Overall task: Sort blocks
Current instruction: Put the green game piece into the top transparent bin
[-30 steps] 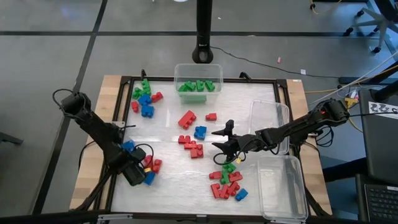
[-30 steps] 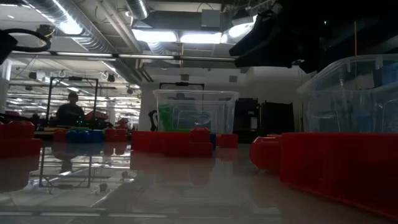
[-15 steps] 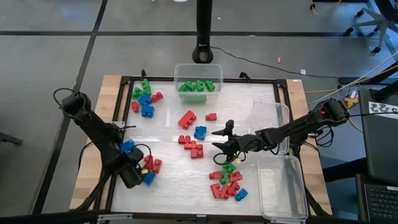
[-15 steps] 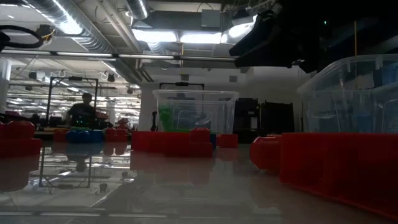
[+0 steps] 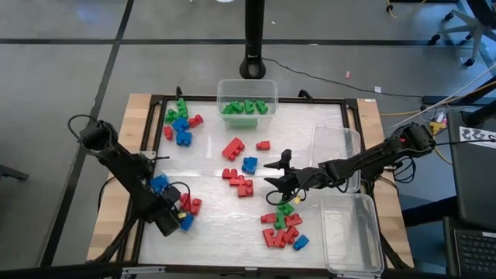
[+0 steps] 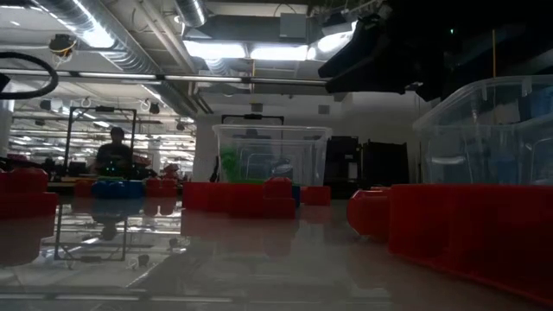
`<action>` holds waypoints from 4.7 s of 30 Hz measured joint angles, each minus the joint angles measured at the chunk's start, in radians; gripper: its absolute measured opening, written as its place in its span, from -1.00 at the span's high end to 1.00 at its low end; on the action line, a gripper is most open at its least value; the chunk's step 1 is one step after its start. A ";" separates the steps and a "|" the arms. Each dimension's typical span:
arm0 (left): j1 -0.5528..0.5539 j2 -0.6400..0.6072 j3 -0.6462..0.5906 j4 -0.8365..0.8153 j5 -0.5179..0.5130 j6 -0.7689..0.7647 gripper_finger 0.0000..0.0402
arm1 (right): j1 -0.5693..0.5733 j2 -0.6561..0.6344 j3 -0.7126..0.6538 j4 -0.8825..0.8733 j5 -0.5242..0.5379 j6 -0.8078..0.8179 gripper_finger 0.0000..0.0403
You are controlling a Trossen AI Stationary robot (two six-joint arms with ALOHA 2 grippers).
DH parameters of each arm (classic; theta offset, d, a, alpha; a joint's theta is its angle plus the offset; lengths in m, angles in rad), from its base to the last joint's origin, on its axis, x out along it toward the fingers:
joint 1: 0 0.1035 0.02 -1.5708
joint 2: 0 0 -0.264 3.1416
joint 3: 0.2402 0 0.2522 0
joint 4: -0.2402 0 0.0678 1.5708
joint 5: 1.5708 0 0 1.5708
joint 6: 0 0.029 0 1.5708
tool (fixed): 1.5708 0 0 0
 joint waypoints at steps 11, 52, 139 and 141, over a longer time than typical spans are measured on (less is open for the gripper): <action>0.000 -0.002 0.002 -0.006 -0.005 0.040 0.19 | 0.000 0.000 0.000 0.003 0.000 0.000 -0.16; 0.100 -0.186 0.095 -0.023 -0.252 0.364 0.96 | 0.000 0.000 0.000 -0.002 0.001 0.000 -0.16; 1.443 -0.068 0.095 1.269 -0.107 1.800 0.91 | -0.001 0.021 -0.001 0.004 0.037 -0.006 -0.16; 1.454 -0.068 0.095 1.272 -0.111 1.800 0.84 | -0.001 0.021 0.000 0.004 0.037 -0.006 -0.16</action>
